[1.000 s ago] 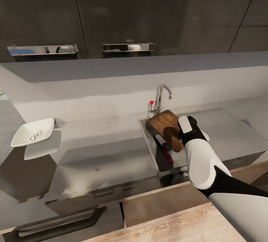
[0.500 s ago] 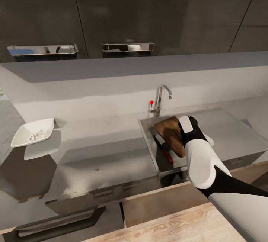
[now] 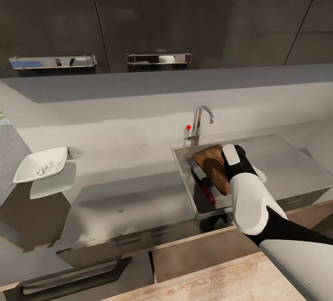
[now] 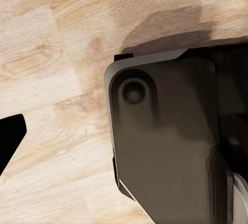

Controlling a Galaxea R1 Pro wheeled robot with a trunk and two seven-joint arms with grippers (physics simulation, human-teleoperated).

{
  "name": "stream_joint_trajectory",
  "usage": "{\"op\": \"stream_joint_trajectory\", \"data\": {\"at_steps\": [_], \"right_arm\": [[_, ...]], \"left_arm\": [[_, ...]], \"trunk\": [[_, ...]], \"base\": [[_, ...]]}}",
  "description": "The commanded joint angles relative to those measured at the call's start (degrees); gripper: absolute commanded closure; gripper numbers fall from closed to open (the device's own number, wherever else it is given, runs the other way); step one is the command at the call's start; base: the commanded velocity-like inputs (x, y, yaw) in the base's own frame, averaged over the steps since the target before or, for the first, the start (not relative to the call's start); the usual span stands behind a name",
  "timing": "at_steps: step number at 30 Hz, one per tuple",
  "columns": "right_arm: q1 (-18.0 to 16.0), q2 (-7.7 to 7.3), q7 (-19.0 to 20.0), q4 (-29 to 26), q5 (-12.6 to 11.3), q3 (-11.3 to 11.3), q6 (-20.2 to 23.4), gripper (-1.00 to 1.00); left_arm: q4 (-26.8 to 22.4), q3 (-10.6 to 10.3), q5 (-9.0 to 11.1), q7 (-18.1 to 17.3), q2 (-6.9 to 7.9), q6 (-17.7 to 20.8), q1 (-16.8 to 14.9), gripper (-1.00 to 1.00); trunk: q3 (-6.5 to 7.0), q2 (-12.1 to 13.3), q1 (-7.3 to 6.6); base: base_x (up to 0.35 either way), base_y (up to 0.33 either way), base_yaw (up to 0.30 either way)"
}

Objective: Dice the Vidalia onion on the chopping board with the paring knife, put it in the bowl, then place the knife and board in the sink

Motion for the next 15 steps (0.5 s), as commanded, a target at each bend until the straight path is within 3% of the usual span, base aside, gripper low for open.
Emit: {"op": "stream_joint_trajectory", "data": {"at_steps": [1,7,15], "right_arm": [[-0.05,0.05,-0.09,-0.1,-0.47,-0.17,0.44,1.0],[-0.06,0.05,-0.1,-0.03,-4.68,-0.02,0.29,1.0],[-0.04,0.05,-0.03,0.44,-5.87,-0.01,0.28,1.0]], "left_arm": [[0.16,-0.48,0.32,0.01,-0.03,-0.3,-0.07,-1.0],[0.16,-0.47,0.32,0.01,-0.03,-0.3,-0.08,-1.0],[0.16,-0.48,0.32,0.01,-0.03,-0.3,-0.06,-1.0]], "trunk": [[-0.11,-0.11,0.03],[-0.11,-0.11,0.03],[-0.11,-0.11,0.03]], "base": [[0.0,0.0,0.0],[0.0,0.001,0.0],[0.054,0.129,0.0]]}}
